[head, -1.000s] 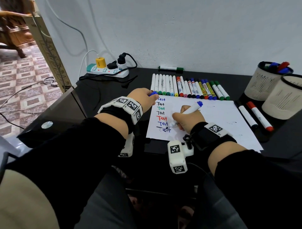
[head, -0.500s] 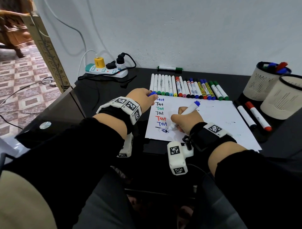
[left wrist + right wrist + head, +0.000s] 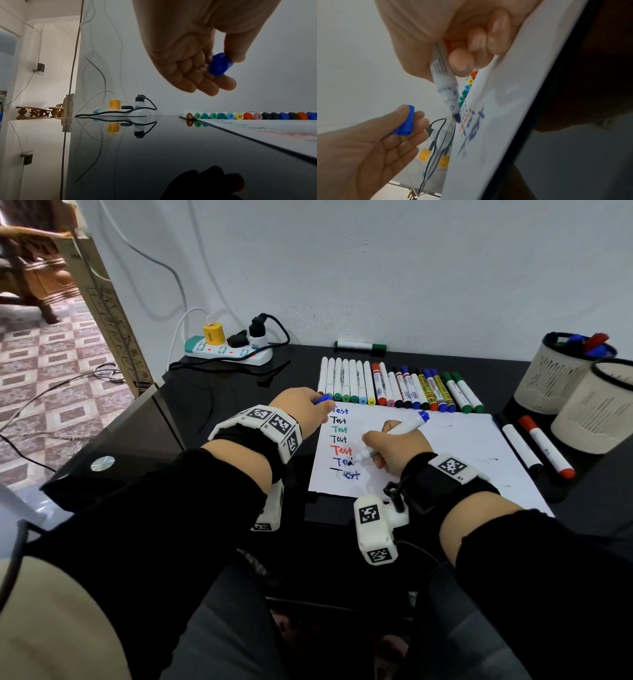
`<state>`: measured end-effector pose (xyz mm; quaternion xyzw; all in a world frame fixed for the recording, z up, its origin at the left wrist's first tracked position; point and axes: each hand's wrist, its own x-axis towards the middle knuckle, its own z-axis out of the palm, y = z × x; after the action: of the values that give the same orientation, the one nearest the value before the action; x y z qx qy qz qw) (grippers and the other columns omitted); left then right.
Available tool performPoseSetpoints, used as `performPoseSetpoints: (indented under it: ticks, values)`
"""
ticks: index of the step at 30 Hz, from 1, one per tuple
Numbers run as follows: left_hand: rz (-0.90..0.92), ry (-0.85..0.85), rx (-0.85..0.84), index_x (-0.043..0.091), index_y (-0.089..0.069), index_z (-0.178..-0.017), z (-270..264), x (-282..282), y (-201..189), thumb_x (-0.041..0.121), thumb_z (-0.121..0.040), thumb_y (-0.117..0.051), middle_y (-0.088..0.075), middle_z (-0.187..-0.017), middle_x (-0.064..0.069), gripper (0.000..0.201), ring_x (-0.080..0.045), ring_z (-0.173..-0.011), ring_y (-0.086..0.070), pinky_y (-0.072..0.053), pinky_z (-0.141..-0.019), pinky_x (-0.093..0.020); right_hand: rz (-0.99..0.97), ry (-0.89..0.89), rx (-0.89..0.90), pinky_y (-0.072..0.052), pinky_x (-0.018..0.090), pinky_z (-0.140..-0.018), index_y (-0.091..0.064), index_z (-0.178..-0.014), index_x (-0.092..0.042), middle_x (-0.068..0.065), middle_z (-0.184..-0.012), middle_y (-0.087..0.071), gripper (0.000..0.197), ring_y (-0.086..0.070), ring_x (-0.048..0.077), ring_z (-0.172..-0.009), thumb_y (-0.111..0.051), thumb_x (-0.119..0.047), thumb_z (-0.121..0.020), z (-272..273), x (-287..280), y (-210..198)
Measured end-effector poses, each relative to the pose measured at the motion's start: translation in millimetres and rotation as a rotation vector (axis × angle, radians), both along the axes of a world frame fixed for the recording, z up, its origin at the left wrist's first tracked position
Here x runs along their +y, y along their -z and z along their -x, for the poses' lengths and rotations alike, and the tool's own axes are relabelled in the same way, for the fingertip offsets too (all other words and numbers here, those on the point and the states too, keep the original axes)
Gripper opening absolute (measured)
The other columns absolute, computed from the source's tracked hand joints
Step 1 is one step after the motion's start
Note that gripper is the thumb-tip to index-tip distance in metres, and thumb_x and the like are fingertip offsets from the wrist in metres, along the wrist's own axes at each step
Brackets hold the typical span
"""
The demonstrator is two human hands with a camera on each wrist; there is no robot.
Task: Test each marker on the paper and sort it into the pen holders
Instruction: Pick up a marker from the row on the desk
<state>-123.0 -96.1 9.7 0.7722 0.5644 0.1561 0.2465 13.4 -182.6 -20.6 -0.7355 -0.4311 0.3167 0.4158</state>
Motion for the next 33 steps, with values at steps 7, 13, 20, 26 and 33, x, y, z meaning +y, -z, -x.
performPoseSetpoints:
  ticks: [7,13,20,26,33]
  values:
    - [-0.010,0.004,-0.001,0.017,-0.064,-0.096,0.7,0.0,0.2,0.039,-0.096,-0.043,-0.054,-0.071,0.007,0.030,-0.008,-0.059,-0.046,-0.034,-0.055,-0.023,0.013,-0.074,-0.029,-0.038,0.027,-0.054,-0.042,-0.059,-0.016,-0.004,-0.042,-0.052,0.031,-0.044,0.016,-0.047,-0.059,-0.023,-0.085,5.9,3.0,-2.6]
    - [-0.007,0.013,-0.004,0.016,-0.066,-0.101,0.8,-0.7,-0.4,0.039,-0.096,-0.043,-0.064,-0.090,0.001,0.033,-0.015,-0.074,-0.053,-0.037,-0.067,-0.025,0.066,-0.140,-0.032,-0.043,0.029,-0.060,-0.041,-0.063,-0.015,0.001,-0.046,-0.057,0.031,-0.052,0.021,-0.055,-0.061,-0.021,-0.086,11.8,3.7,-4.0]
    - [0.012,0.013,-0.032,0.017,-0.063,-0.109,0.7,-1.4,-0.9,0.039,-0.097,-0.043,-0.068,-0.104,0.002,0.032,-0.014,-0.085,-0.058,-0.041,-0.074,-0.025,0.102,-0.185,-0.066,-0.047,0.031,-0.067,-0.044,-0.067,-0.014,0.011,-0.061,-0.059,0.030,-0.051,0.023,-0.056,-0.062,-0.025,-0.088,14.4,2.9,-4.1]
    - [0.003,0.002,-0.026,0.018,-0.063,-0.105,0.7,-1.6,-1.1,0.040,-0.096,-0.044,-0.066,-0.095,0.004,0.031,-0.012,-0.073,-0.054,-0.038,-0.068,-0.025,0.099,-0.149,-0.137,-0.051,0.037,-0.083,-0.043,-0.071,-0.016,0.005,-0.061,-0.061,0.030,-0.058,0.024,-0.069,-0.058,-0.032,-0.091,15.3,6.4,-4.5]
    - [0.003,0.000,-0.005,0.017,-0.065,-0.101,0.0,-1.3,-0.8,0.040,-0.096,-0.044,-0.062,-0.088,0.004,0.032,-0.013,-0.074,-0.053,-0.038,-0.068,-0.026,0.113,-0.150,-0.062,-0.047,0.028,-0.061,-0.042,-0.065,-0.014,0.009,-0.058,-0.056,0.031,-0.050,0.022,-0.051,-0.061,-0.021,-0.089,15.5,4.9,-5.4]
